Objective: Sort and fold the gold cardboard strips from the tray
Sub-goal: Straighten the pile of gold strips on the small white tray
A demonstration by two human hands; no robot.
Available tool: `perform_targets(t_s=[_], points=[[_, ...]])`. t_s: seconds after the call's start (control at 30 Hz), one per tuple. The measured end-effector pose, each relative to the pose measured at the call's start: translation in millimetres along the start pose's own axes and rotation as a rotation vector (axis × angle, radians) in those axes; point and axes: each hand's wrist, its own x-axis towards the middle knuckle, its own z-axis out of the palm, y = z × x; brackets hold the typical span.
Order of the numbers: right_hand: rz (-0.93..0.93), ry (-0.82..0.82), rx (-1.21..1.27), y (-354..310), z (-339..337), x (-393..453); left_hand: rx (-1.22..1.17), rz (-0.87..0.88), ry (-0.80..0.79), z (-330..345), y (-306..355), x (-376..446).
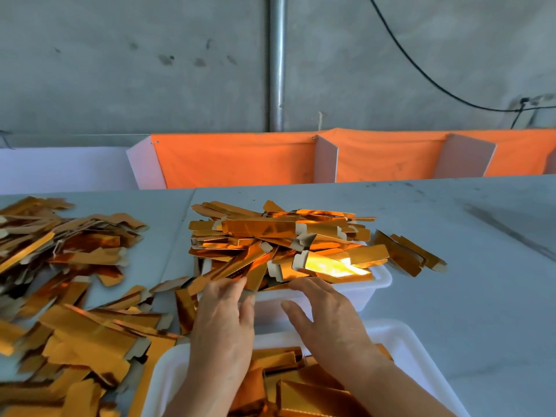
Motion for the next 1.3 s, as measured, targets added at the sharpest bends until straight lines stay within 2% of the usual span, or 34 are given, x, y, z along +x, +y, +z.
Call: perform_targets(t_s=[0.33,0.47,0.73,0.93,1.3], points=[[0.001,-0.019,-0.007,1,1,3,0.189,0.003,-0.031,5,6,13],[0.003,-0.023,-0.022,0,4,3,0.231,0.023,0.025,8,3,12],[-0.006,-0.023,-0.021,3,3,4,0.291,0.159,0.022,12,2,13],[-0.008,-0.021,0.027,4,0,5,0.109,0.088,0.07,5,-2,16],[0.031,-0.04,0.189,7,-5,8,-0.003,0.239,0.249,-10,8,16]])
